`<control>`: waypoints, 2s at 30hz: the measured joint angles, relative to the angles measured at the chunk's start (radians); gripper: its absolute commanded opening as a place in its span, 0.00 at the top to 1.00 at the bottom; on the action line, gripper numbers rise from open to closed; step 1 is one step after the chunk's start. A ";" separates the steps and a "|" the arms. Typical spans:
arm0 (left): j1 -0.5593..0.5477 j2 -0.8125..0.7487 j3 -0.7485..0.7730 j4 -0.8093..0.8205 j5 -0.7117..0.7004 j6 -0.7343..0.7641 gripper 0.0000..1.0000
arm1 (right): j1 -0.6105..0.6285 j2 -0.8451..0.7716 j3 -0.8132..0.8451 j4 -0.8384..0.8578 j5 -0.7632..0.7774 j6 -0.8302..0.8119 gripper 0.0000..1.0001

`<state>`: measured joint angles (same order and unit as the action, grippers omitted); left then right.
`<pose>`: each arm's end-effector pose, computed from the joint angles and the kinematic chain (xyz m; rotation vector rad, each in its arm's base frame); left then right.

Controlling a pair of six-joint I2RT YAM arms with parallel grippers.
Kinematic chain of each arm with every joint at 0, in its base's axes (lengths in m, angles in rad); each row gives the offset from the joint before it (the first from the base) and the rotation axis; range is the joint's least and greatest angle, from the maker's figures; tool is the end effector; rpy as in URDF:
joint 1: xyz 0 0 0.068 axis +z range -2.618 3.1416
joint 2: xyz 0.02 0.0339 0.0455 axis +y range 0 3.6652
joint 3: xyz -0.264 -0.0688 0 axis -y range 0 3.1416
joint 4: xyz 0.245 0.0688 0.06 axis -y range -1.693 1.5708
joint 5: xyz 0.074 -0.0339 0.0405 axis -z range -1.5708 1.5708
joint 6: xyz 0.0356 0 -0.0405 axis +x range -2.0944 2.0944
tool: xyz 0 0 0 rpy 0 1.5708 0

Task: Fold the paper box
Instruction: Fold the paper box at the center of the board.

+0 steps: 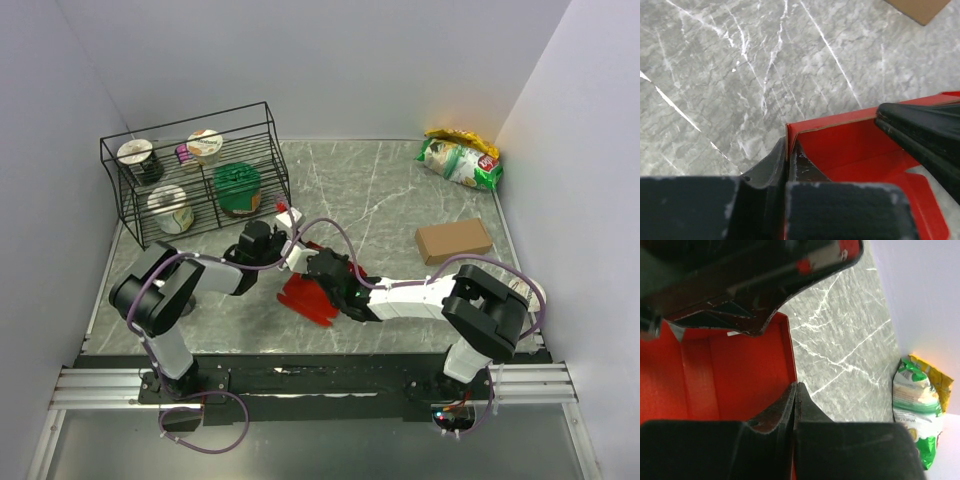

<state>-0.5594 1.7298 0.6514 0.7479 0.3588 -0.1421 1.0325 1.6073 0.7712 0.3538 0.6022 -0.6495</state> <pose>0.2748 -0.1868 0.1518 0.6501 1.8530 -0.8095 0.1865 0.2729 0.1878 -1.2074 1.5711 -0.3694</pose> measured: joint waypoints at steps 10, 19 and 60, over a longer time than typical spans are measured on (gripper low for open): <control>-0.076 -0.061 -0.089 0.064 -0.248 0.045 0.99 | -0.001 -0.118 -0.073 -0.032 -0.009 0.127 0.18; -0.178 -0.084 -0.167 0.209 -0.505 0.158 0.99 | -0.091 -0.470 -0.129 -0.201 -0.117 0.496 0.24; -0.295 -0.076 -0.266 0.438 -0.551 0.306 0.99 | -0.591 0.074 0.284 -0.625 -1.425 0.453 0.56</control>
<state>-0.8547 1.6539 0.3855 1.1854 -0.1925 0.1642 0.4416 1.6814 1.0550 -0.2714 -0.8227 -0.1963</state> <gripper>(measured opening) 0.037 0.479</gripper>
